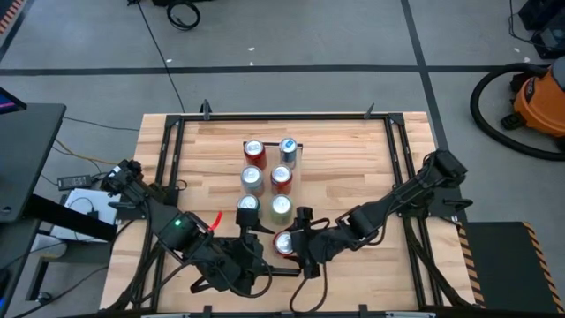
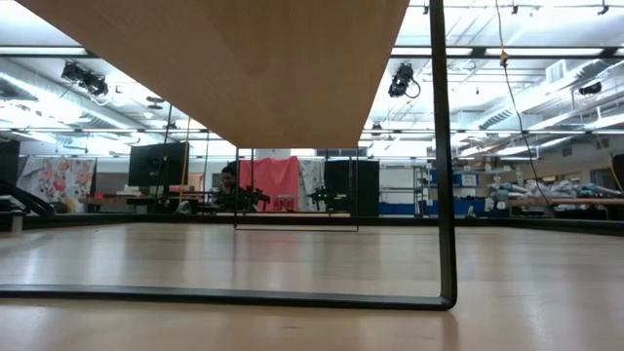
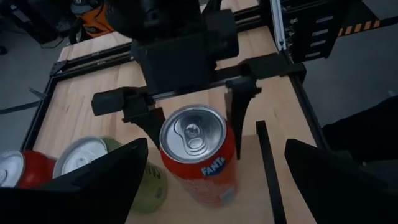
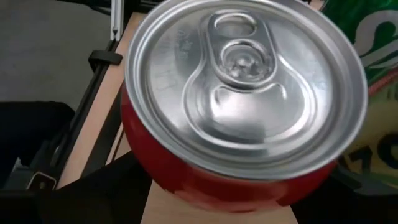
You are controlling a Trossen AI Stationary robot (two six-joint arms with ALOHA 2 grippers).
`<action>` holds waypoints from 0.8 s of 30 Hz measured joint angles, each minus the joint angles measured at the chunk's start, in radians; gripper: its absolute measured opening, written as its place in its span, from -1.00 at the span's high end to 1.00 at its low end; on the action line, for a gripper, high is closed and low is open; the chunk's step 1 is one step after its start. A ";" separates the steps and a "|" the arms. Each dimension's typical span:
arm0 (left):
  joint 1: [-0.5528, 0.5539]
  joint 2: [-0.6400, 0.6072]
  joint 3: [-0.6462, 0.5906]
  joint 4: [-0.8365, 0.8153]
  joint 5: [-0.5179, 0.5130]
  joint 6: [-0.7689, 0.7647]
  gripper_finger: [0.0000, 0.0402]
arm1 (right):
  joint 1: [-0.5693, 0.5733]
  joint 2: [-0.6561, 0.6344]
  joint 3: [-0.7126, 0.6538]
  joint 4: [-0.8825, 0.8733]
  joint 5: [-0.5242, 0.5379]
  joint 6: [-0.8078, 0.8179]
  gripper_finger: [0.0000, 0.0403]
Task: Place canned beverage on shelf
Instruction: Put the orange soda can on the shelf
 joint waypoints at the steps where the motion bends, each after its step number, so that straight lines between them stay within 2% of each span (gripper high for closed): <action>1: -0.001 0.000 0.000 -0.006 0.000 -0.006 -0.95 | 0.000 0.002 0.006 0.000 -0.001 0.003 -0.57; 16: -0.008 0.000 0.000 -0.023 -0.004 -0.026 -0.95 | -0.006 0.001 0.011 -0.033 -0.009 0.029 -0.57; 24: -0.008 0.000 0.000 -0.023 -0.004 -0.027 -0.95 | -0.009 0.001 0.010 -0.042 -0.004 0.039 -0.74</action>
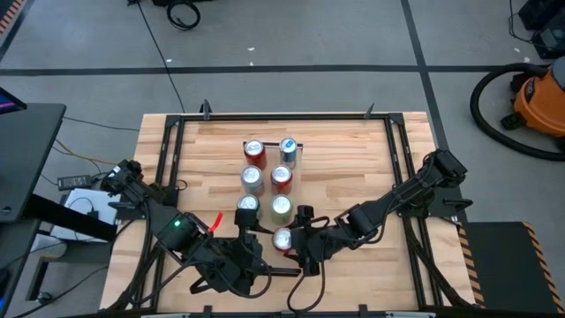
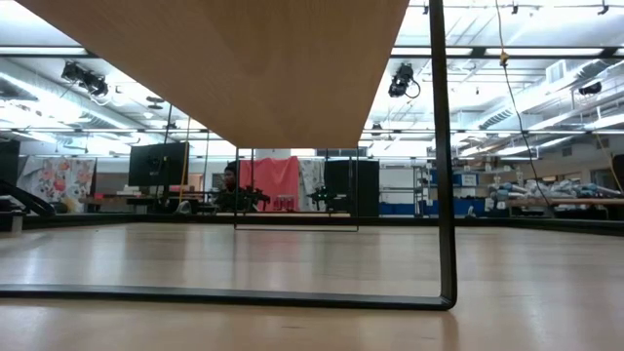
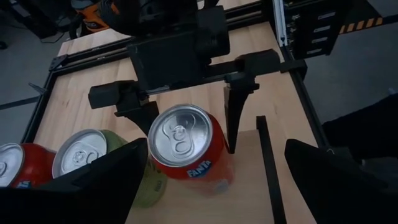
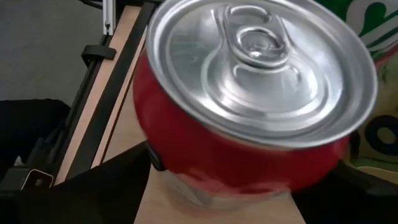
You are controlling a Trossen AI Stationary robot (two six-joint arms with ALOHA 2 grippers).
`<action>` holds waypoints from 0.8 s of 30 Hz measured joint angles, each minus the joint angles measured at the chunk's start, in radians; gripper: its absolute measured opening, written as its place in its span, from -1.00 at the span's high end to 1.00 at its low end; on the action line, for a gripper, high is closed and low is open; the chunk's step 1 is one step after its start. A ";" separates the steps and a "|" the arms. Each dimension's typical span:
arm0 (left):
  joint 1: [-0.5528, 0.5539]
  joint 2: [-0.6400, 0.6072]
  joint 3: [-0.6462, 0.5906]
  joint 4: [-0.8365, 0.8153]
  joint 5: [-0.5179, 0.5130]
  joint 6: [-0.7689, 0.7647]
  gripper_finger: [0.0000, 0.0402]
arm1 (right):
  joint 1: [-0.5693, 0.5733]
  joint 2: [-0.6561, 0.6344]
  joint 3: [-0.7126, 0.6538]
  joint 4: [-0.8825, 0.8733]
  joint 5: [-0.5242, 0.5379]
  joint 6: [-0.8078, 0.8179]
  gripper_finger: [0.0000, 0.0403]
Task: Place canned beverage on shelf
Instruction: Put the orange soda can on the shelf
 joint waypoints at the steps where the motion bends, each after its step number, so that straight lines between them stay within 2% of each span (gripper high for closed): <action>1: 0.000 0.000 0.000 0.000 0.000 0.000 -0.95 | -0.002 0.000 0.000 0.000 0.000 0.000 -0.76; 17: -0.011 0.000 0.000 0.001 0.000 0.026 -0.95 | 0.000 -0.014 -0.001 0.001 0.008 -0.017 -0.77; 24: -0.026 -0.007 0.001 0.019 0.000 0.080 -0.95 | 0.026 -0.073 -0.001 -0.009 0.066 -0.027 -0.77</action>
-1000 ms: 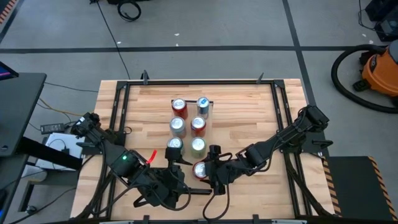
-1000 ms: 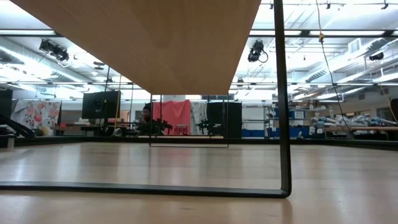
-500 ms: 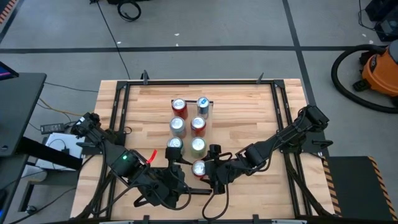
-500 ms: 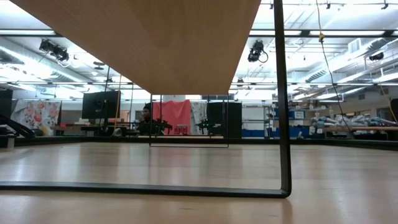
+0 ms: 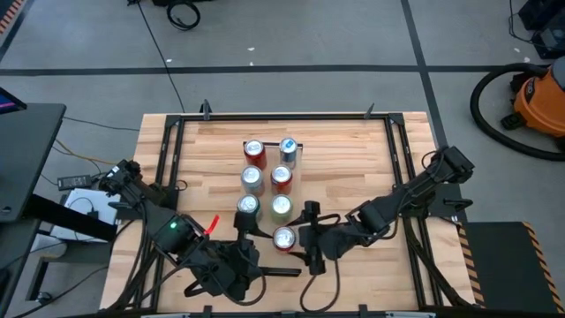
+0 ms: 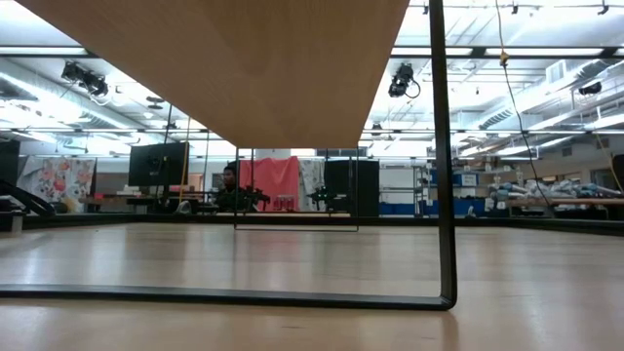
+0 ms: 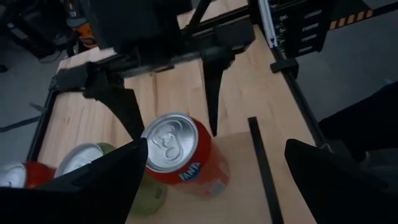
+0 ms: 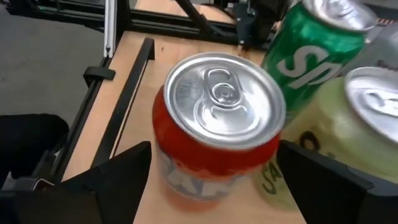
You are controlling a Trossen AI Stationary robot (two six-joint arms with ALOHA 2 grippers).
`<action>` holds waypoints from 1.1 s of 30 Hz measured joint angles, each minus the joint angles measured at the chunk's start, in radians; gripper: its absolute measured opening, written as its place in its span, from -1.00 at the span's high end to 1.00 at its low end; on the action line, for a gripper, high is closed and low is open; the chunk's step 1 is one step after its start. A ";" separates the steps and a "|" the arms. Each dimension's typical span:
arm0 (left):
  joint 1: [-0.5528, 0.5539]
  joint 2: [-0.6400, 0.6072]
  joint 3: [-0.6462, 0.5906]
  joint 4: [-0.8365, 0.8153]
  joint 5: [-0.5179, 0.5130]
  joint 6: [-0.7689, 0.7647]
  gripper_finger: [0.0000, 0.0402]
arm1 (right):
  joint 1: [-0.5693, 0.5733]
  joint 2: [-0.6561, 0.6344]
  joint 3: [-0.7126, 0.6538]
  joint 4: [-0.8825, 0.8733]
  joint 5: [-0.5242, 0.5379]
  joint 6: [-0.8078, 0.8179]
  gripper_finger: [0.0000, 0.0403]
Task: Place canned beverage on shelf
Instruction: Put the orange soda can on the shelf, then return to Home Position
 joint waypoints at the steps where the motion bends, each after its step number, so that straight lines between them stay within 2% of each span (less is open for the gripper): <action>1: -0.001 0.000 0.000 0.003 0.000 0.009 -0.95 | 0.007 -0.009 0.000 -0.008 0.011 0.000 -0.77; 14: -0.001 0.000 0.000 0.084 -0.017 0.115 -0.95 | 0.087 -0.057 0.000 -0.041 0.128 -0.001 -0.77; 20: -0.007 0.030 -0.001 0.136 0.004 0.159 -0.95 | 0.143 -0.100 -0.001 -0.119 0.188 -0.005 -0.77; 26: 0.012 0.036 -0.001 0.145 0.006 0.195 -0.95 | 0.160 -0.228 -0.048 -0.154 0.225 -0.022 -0.74; 33: 0.015 -0.007 -0.001 0.111 -0.010 0.215 -0.82 | 0.132 -0.455 -0.252 -0.074 0.227 -0.026 -0.73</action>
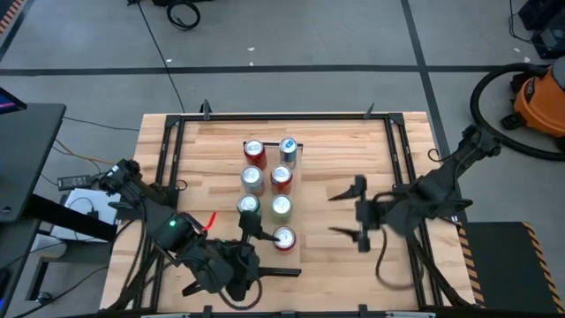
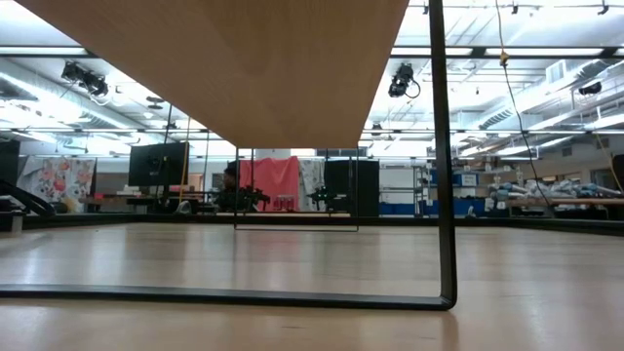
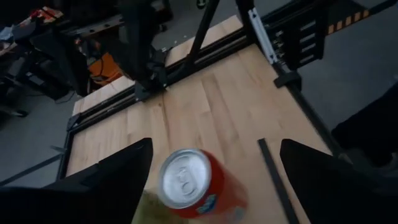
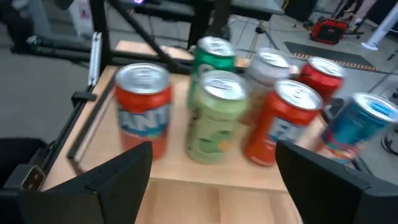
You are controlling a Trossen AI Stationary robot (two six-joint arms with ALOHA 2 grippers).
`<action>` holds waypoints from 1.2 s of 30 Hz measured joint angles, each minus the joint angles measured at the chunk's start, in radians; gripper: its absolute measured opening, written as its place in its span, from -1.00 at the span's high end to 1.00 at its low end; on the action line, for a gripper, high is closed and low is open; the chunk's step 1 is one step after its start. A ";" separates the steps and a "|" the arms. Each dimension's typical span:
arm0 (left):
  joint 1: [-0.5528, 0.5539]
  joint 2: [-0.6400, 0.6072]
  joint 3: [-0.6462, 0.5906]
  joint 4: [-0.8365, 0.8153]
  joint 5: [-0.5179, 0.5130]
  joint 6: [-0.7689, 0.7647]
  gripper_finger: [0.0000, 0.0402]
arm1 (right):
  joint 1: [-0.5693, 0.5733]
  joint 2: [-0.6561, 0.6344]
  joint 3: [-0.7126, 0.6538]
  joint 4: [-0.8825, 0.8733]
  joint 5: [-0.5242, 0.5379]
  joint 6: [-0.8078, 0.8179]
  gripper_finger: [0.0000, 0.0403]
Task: Place canned beverage on shelf
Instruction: Return to Home Position
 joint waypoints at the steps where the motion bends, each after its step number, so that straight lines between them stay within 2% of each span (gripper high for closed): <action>1: 0.001 -0.005 0.000 -0.007 0.000 0.004 -0.79 | -0.007 -0.033 -0.031 0.016 0.000 0.000 -0.73; 8: 0.020 -0.060 0.000 -0.049 -0.038 0.002 -0.62 | -0.036 -0.231 -0.216 0.109 0.001 0.053 -0.73; 17: 0.000 -0.061 -0.025 -0.047 -0.070 -0.028 -0.45 | 0.012 -0.380 -0.358 0.130 0.056 0.105 -0.73; 24: -0.015 -0.159 -0.257 0.095 -0.114 -0.030 -0.42 | 0.042 -0.514 -0.423 0.128 0.078 0.091 -0.73; 27: -0.023 -0.243 -0.364 0.201 -0.121 -0.020 -0.42 | 0.035 -0.581 -0.464 0.159 0.073 0.083 -0.73; 32: -0.057 -0.418 -0.535 0.463 -0.122 0.087 -0.42 | 0.021 -0.667 -0.542 0.240 0.021 0.062 -0.73; 36: -0.054 -0.537 -0.677 0.575 -0.122 0.101 -0.42 | 0.013 -0.719 -0.602 0.287 0.016 0.052 -0.73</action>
